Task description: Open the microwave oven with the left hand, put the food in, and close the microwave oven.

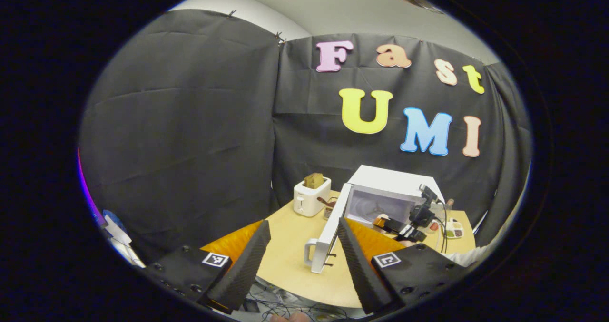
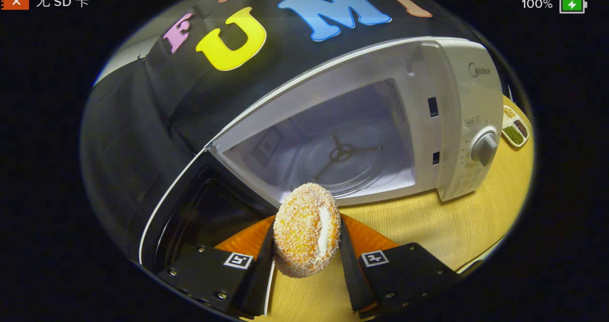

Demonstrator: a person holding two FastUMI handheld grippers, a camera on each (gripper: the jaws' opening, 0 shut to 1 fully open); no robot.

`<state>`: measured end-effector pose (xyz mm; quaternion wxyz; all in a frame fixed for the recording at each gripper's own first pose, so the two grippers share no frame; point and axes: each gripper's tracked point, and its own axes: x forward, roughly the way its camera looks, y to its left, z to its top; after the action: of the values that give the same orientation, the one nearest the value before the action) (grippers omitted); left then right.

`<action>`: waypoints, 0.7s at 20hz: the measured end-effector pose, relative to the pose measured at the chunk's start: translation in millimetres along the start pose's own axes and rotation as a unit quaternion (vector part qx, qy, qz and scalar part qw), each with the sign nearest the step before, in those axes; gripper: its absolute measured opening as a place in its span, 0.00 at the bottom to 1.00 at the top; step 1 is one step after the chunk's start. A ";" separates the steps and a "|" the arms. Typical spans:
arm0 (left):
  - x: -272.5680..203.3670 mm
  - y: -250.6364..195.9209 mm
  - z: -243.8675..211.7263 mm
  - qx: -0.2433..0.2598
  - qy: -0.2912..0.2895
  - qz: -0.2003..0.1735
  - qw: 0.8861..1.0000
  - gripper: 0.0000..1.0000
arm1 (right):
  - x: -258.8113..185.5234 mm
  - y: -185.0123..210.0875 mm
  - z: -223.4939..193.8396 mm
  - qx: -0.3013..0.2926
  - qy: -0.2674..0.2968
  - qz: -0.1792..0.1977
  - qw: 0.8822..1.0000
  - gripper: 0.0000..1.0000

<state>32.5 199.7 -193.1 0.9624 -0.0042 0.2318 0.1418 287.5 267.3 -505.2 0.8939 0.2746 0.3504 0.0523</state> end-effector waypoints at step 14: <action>-3.3 4.0 -31.6 0.034 0.074 0.030 0.996 0.90 | 80.8 -33.8 40.5 0.043 -0.111 -0.098 0.988 0.68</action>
<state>14.5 200.3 -219.6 0.9375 0.0248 0.3072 0.1616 371.2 243.4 -546.9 0.9154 0.2815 0.2759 -0.0813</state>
